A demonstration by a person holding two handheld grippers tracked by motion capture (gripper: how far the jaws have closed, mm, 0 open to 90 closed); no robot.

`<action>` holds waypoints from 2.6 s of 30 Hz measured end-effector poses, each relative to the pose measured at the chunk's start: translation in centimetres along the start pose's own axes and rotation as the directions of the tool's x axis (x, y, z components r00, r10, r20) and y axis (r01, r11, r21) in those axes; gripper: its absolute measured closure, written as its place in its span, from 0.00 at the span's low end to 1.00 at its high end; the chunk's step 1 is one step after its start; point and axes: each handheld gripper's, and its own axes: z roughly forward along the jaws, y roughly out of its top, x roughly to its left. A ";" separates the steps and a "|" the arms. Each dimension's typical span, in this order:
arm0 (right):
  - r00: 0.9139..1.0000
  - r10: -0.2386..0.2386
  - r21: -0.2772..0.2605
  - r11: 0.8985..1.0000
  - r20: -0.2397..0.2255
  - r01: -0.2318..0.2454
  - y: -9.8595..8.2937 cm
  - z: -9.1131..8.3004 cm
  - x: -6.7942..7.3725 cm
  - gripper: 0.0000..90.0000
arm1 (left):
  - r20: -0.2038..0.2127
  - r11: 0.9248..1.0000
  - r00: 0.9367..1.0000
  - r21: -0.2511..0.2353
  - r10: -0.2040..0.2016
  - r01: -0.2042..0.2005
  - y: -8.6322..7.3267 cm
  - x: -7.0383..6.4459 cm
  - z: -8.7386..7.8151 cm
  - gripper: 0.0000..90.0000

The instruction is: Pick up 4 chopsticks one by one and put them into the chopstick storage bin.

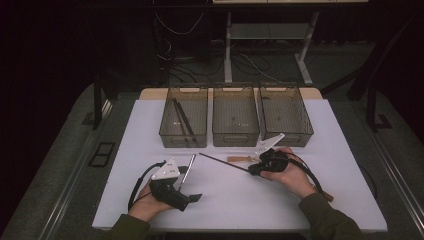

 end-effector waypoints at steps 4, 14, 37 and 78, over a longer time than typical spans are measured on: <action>1.000 -0.001 0.010 1.000 0.004 0.001 0.1 0.0 0.0 0.92 | 0.000 1.000 1.000 0.001 -0.001 0.001 0.0 0.0 0.0 0.00; 0.998 0.067 -0.022 0.997 -0.004 -0.067 -0.2 0.1 0.0 0.94 | 0.001 1.000 1.000 0.006 0.001 -0.001 0.0 -0.1 0.2 0.00; 0.998 0.059 -0.061 0.996 -0.030 -0.061 0.1 -1.0 0.4 0.95 | 0.002 1.000 1.000 0.013 0.019 -0.019 0.0 0.0 0.0 0.00; 0.991 0.120 -0.285 0.950 -0.052 -0.130 0.3 -7.8 0.5 0.95 | -0.008 1.000 1.000 0.005 0.015 -0.015 0.1 0.0 -0.1 0.00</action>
